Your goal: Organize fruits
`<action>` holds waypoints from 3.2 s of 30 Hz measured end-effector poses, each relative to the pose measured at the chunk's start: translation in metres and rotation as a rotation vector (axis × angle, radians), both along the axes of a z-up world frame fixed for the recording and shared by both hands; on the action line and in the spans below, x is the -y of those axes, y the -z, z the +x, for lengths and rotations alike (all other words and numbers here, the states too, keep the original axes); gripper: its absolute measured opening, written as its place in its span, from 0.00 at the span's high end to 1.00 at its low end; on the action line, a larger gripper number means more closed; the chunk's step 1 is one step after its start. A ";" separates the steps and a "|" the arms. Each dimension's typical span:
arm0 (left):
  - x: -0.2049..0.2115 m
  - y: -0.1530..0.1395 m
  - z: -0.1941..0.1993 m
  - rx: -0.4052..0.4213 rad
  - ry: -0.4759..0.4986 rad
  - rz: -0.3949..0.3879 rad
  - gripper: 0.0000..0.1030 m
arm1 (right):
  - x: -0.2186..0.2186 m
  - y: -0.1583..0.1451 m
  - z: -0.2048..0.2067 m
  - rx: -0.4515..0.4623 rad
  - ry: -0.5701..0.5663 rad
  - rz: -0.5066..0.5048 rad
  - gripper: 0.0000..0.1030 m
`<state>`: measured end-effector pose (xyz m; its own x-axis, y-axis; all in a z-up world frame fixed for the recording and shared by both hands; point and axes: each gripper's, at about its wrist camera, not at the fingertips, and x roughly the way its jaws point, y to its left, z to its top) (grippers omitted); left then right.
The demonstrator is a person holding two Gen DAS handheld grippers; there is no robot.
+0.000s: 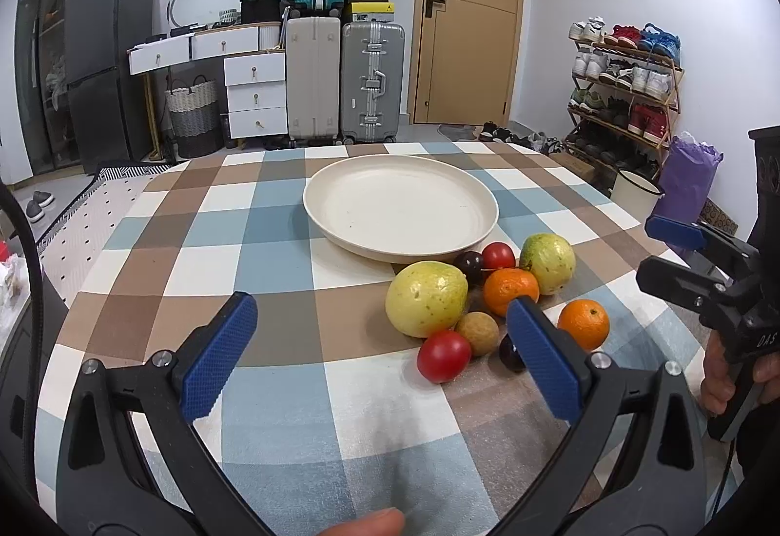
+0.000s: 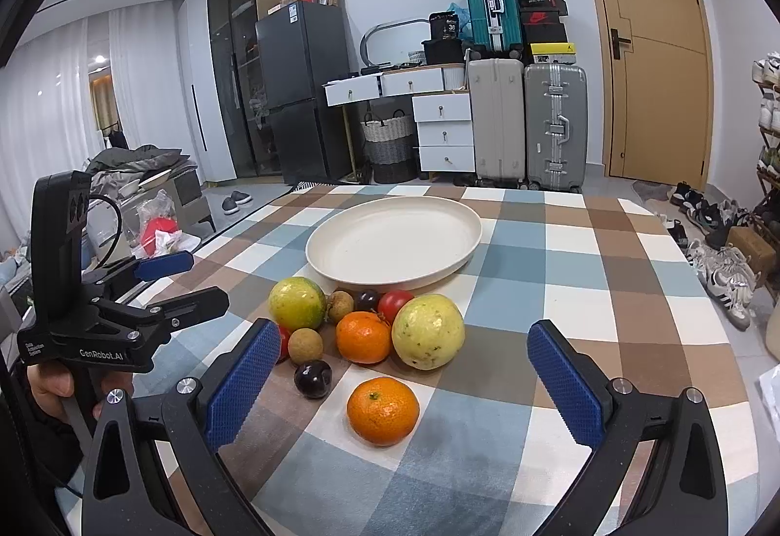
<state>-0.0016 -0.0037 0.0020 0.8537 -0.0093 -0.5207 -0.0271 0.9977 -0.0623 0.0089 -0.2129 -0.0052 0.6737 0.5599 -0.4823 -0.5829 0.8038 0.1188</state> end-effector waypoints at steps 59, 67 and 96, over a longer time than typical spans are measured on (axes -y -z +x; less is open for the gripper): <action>-0.005 0.021 0.048 -0.195 -0.024 -0.054 0.01 | -0.011 0.046 0.035 -0.347 0.049 -0.152 0.01; 0.005 0.028 0.075 -0.244 0.029 -0.053 0.05 | -0.023 0.049 0.035 -0.360 0.001 -0.179 0.21; 0.012 0.015 0.077 -0.194 0.121 -0.097 0.51 | -0.023 0.032 0.033 -0.306 -0.045 -0.124 0.61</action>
<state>0.0751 -0.0156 -0.0128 0.7278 -0.1629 -0.6662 0.0710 0.9841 -0.1630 0.0421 -0.1899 -0.0372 0.4628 0.5098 -0.7252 -0.5703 0.7976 0.1967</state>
